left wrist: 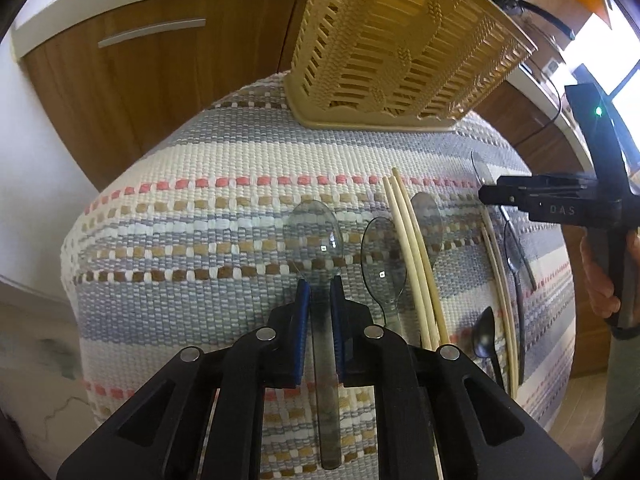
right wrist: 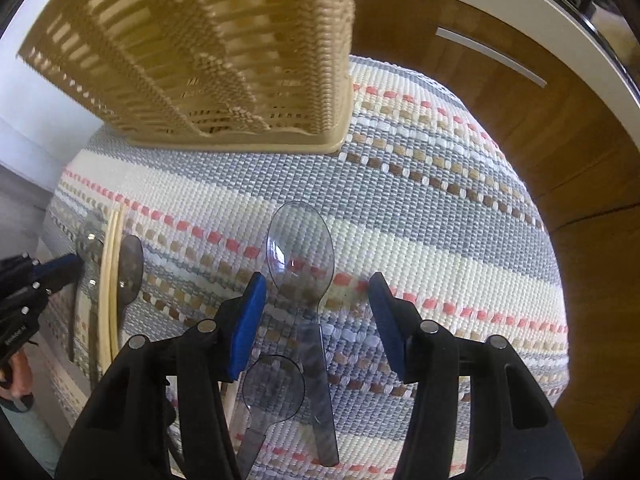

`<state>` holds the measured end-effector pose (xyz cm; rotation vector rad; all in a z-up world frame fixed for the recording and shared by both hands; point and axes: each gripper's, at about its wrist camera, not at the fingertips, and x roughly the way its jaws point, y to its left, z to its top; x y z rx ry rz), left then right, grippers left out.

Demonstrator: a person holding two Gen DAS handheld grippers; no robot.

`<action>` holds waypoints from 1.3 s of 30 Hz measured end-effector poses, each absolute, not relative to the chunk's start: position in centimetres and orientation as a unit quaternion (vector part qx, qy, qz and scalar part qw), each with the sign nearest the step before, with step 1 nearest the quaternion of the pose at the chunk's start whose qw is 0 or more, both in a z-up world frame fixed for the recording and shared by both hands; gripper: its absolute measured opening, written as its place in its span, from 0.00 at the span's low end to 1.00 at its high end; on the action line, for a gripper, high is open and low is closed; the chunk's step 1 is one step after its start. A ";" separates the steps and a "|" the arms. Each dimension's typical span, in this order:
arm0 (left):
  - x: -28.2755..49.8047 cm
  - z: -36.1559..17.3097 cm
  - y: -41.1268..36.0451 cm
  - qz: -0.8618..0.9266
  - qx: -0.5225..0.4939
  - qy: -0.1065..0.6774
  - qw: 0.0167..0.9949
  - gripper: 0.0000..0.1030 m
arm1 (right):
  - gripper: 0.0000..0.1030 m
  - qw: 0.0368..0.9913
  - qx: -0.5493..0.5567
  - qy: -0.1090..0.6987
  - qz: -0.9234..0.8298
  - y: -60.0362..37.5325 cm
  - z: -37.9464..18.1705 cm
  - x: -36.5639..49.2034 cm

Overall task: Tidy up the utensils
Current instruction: 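Grasp a clear plastic spoon with the left gripper while the right gripper grasps another clear spoon, then carry both spoons over the yellow basket and open both grippers to drop them in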

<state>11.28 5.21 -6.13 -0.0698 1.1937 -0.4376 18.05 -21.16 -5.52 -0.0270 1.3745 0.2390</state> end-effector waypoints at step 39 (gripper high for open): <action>13.3 14.3 0.2 -0.229 -0.084 0.209 0.947 0.10 | 0.26 0.942 0.113 0.247 0.198 -24.8 17.2 14.8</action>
